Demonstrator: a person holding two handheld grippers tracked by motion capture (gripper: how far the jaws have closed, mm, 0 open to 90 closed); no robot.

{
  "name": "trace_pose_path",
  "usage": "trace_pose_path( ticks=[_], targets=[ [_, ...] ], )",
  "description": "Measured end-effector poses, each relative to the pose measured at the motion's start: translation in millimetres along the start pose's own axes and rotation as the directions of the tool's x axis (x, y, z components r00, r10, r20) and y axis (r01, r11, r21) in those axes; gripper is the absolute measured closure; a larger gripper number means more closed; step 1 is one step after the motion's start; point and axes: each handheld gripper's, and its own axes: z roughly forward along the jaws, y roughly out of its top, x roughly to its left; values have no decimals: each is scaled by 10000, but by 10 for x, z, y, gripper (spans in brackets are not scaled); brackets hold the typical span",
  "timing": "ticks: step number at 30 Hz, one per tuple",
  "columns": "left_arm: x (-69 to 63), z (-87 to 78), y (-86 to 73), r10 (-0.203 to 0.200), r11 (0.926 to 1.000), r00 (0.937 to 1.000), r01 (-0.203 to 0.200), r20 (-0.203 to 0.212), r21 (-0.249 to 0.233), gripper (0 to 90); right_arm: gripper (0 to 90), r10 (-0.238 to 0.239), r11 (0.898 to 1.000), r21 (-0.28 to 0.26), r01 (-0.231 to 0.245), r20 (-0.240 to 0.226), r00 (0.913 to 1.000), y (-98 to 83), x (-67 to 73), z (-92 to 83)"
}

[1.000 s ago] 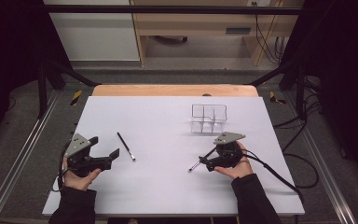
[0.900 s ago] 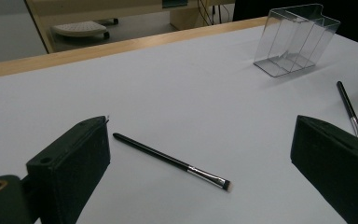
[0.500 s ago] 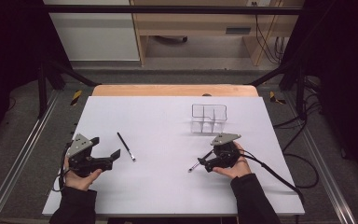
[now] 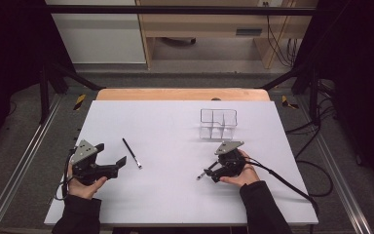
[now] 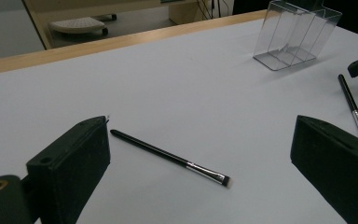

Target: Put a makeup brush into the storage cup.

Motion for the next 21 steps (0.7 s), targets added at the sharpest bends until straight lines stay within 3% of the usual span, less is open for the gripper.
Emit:
trace_pose_path(
  ticks=[13,21],
  targets=[
    [3,5,-5,-6,10000,10000,6,23,25,39,169,-365,9983,458,369,-96,9993,-32,10,157],
    [6,8,-8,-10,10000,10000,10,33,48,40,259,-196,9989,414,201,-117,9997,-28,7,150]
  ],
)
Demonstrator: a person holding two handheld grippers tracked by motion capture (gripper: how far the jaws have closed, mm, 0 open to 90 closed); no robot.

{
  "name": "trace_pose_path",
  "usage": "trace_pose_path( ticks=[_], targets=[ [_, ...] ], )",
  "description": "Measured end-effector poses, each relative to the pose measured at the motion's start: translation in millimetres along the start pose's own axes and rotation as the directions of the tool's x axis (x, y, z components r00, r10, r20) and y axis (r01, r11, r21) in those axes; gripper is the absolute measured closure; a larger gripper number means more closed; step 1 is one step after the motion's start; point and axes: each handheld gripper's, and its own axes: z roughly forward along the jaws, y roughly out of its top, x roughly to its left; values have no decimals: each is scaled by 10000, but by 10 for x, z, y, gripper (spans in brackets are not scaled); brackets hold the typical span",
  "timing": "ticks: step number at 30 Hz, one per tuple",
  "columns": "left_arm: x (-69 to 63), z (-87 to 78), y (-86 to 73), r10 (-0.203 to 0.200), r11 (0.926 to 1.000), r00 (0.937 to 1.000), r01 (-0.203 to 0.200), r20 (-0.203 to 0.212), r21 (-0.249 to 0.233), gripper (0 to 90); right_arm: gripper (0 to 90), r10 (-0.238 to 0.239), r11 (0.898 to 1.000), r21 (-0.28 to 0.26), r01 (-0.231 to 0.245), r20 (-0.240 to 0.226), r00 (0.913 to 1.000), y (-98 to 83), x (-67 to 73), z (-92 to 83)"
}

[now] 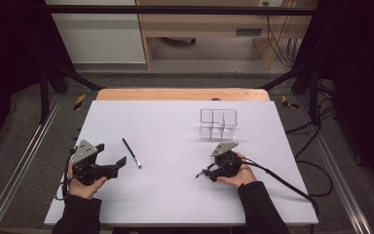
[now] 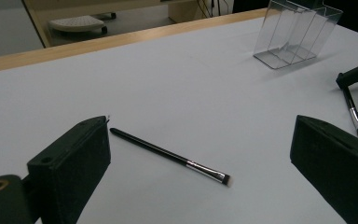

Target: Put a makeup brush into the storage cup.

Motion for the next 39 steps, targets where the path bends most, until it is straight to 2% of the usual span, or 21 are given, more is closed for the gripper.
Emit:
trace_pose_path(
  ticks=[6,10,25,39],
  targets=[
    [3,-4,0,-3,10000,10000,3,-6,-13,41,343,449,9988,182,-445,-226,9987,8,-14,-11],
    [4,-7,1,-12,10000,10000,12,4,-24,41,406,550,9982,235,-547,-110,9984,11,-22,-25],
    [0,-7,0,23,10000,10000,-23,19,-3,43,553,803,9951,556,-816,254,9964,15,-16,-79],
    [-3,14,-7,73,9998,10000,-74,41,207,42,673,1173,9890,844,-1215,521,9917,13,11,-130]
  ],
)
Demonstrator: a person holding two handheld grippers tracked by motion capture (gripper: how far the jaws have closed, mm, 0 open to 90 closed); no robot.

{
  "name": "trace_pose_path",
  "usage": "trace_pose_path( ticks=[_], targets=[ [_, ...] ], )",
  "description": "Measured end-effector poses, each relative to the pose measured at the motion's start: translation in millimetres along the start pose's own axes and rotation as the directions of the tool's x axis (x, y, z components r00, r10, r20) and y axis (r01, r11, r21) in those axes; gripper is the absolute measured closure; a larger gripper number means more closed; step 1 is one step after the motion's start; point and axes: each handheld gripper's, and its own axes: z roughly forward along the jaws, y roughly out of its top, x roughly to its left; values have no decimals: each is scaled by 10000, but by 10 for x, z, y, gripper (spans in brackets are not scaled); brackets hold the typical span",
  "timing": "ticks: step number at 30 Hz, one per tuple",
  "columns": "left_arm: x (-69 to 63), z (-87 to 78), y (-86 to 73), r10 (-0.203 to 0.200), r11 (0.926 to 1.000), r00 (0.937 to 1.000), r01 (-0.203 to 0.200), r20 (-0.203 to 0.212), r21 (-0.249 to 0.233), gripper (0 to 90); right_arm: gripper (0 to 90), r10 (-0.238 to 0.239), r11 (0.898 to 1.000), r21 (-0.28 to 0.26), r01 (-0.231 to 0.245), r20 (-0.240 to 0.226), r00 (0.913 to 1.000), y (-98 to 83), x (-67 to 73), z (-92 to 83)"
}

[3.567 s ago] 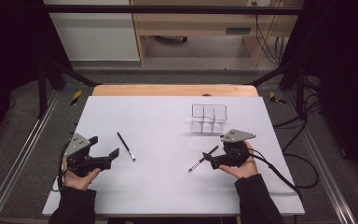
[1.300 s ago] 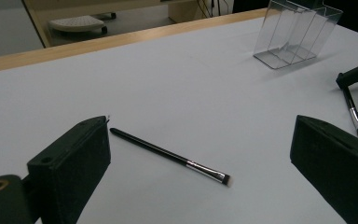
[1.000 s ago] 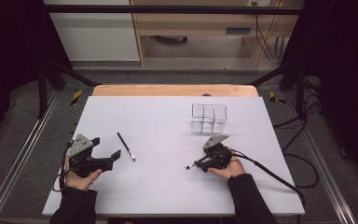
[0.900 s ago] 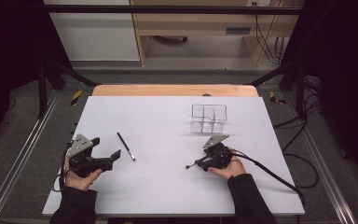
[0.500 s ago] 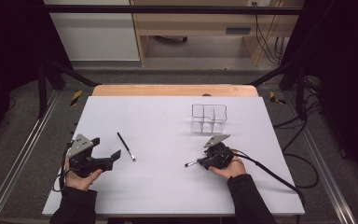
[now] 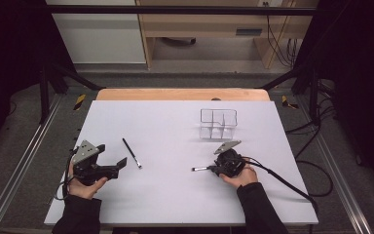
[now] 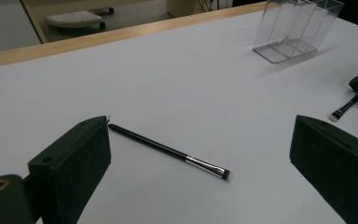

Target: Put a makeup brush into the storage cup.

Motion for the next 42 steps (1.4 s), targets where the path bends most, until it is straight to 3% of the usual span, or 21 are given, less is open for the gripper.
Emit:
trace_pose_path(
  ticks=[18,21,26,29,42],
  targets=[
    [-2,23,-7,1,10000,10000,-1,37,98,42,791,363,9991,195,-364,38,9993,0,30,-68],
    [-8,22,-6,27,10000,10000,-28,62,86,42,847,381,9992,104,-381,58,9993,1,34,-97],
    [-7,21,-8,14,10000,10000,-15,55,97,42,812,276,9996,112,-276,52,9996,-1,32,-89],
    [-9,23,-8,21,10000,10000,-22,61,93,42,741,190,9996,193,-192,105,9998,-9,41,-40],
    [-13,34,-10,74,9999,9999,-76,129,156,42,726,202,9998,71,-203,157,9997,-17,49,-15]
  ],
)
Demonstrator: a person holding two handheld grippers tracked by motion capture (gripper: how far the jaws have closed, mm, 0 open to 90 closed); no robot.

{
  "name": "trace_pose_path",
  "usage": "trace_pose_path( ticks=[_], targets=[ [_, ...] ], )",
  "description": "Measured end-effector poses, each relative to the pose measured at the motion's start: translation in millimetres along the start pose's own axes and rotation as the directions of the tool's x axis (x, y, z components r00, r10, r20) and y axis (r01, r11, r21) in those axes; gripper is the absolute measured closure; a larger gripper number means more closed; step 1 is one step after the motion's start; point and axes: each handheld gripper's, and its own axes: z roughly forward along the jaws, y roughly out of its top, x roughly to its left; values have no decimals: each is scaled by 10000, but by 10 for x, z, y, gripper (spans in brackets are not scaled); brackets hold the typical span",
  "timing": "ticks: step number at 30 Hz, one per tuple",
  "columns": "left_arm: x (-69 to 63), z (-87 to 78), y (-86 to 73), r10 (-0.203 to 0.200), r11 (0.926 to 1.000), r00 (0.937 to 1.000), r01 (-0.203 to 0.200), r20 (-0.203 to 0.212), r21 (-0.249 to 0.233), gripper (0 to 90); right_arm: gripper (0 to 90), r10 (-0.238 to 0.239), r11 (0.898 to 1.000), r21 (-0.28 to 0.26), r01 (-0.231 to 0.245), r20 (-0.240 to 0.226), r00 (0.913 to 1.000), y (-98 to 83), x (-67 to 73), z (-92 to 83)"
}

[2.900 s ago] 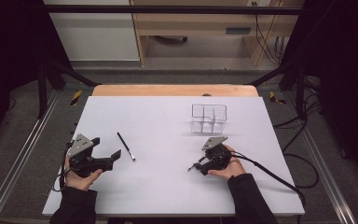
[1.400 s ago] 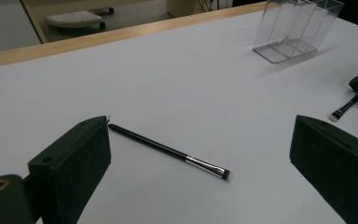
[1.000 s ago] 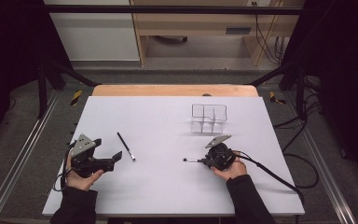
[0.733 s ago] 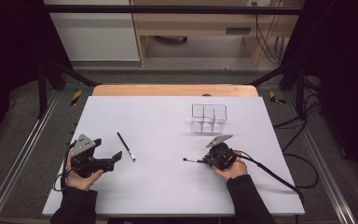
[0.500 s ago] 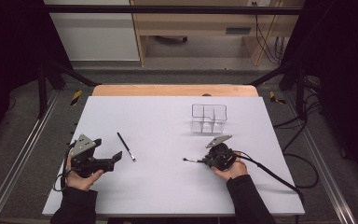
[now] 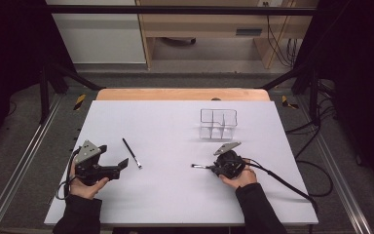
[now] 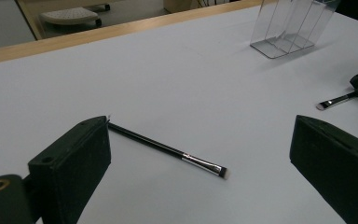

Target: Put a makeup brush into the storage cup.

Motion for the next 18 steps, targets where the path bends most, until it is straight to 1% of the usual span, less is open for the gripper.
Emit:
trace_pose_path(
  ticks=[4,11,15,18],
  targets=[
    [3,-13,2,-47,10000,10000,47,-8,-56,43,740,-4,10000,-74,5,159,9999,-11,26,-4],
    [14,-13,1,-98,9999,10000,98,-11,-63,43,772,152,9999,31,-152,38,9999,-12,33,-20],
    [7,-17,4,-66,9999,10000,66,2,-83,43,797,331,9993,153,-331,-28,9994,-16,55,-40],
    [6,-14,2,-72,10000,10000,72,7,-62,43,810,346,9993,172,-345,-47,9994,-24,72,-49]
  ],
)
